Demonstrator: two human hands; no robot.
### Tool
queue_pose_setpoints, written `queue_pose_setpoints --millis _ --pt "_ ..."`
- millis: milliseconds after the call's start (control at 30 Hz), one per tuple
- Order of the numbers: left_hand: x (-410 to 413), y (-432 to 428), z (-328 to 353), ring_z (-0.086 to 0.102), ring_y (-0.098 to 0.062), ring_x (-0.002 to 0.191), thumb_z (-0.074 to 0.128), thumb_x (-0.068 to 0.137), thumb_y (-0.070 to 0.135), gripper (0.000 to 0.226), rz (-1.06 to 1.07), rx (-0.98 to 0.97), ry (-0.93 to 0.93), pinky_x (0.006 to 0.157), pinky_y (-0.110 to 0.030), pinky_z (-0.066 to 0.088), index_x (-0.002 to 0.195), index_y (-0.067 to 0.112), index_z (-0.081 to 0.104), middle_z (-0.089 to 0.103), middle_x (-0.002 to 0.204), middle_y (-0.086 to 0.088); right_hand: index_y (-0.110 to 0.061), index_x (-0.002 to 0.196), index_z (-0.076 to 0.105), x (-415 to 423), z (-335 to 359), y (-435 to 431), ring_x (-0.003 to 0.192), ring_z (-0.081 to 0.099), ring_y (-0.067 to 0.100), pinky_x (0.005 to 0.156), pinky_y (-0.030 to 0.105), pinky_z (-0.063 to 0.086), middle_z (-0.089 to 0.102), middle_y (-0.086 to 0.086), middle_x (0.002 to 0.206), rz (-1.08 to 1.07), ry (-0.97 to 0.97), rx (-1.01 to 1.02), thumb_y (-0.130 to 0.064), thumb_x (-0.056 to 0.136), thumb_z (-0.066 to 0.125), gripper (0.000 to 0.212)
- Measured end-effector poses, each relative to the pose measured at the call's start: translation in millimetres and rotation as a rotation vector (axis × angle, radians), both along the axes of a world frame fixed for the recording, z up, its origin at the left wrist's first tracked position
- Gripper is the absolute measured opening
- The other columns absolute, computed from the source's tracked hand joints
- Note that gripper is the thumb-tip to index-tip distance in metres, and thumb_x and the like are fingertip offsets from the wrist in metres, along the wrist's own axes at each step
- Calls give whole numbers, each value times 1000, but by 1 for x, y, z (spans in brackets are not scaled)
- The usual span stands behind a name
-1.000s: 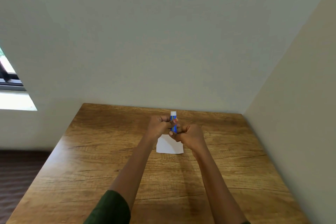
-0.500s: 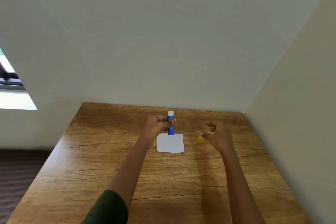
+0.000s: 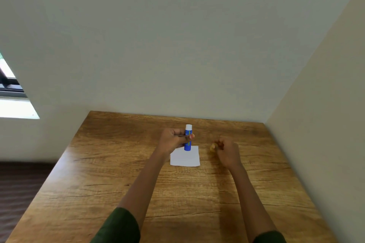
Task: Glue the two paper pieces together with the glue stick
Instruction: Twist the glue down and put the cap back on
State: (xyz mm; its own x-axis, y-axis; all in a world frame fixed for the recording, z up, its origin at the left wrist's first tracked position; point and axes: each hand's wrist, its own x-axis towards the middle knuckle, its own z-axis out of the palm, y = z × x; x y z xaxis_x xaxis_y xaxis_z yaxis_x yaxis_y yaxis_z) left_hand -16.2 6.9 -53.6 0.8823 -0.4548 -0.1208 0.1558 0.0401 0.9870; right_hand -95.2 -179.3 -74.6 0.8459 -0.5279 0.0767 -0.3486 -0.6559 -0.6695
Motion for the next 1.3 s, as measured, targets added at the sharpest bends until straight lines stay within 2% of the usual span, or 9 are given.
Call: queue_pose_setpoints --millis 233,400,567,733,800,900,967,1200,1300 --pt "2 0 -3 69 -7 76 77 71 12 30 3 20 -3 60 -16 54 99 4 70 72 85 0 -15 93 70 11 62 36 80 70 9 75 25 58 72 -7 82 172 -316 445 -12 89 62 10" --pt "-1 -3 1 69 -2 71 78 70 13 20 -8 25 -16 56 -13 51 89 13 73 73 75 11 -13 114 66 16 80 50 97 67 14 85 24 54 71 3 107 254 -244 301 -12 87 64 27" --pt "-1 0 6 69 -1 73 80 68 14 17 -9 45 -45 57 -11 50 82 20 73 72 76 10 -16 115 67 20 86 55 90 64 8 79 15 51 70 0 105 296 -198 167 -14 86 65 29" --pt "0 -2 7 69 -13 84 76 71 8 16 0 80 -107 71 -20 54 87 14 74 74 83 -1 -13 113 68 24 87 59 77 64 5 60 -1 45 73 7 102 336 -134 63 -6 82 68 31" --pt "0 -2 8 69 -15 85 76 71 7 20 25 93 -128 74 -23 54 91 9 73 73 86 -5 -12 114 67 26 87 61 82 66 9 65 2 48 72 8 104 332 -114 -7 -5 81 69 34" --pt "-1 -2 10 69 -10 77 75 70 4 17 51 100 -166 66 -17 52 86 11 74 73 81 -4 -10 113 67 28 89 66 88 69 19 78 29 59 72 10 103 311 -87 -87 2 77 70 38" --pt "-3 -2 10 69 -9 73 72 70 -1 18 68 83 -178 62 -16 52 81 15 74 74 79 -5 -9 110 68 29 90 70 84 69 22 76 37 60 72 10 99 297 -64 -135 6 74 69 39" --pt "-7 -5 2 68 -4 65 64 70 -10 38 106 85 -217 61 -14 53 67 27 73 71 62 12 -8 88 67 34 93 78 72 62 17 60 24 52 69 9 85 254 25 -284 -5 73 69 15" --pt "-9 -5 1 66 -1 62 66 68 -9 35 94 87 -233 59 -12 51 65 25 73 70 59 13 -8 90 65 33 92 77 72 58 15 61 23 49 68 9 88 267 50 -295 -6 73 70 18"
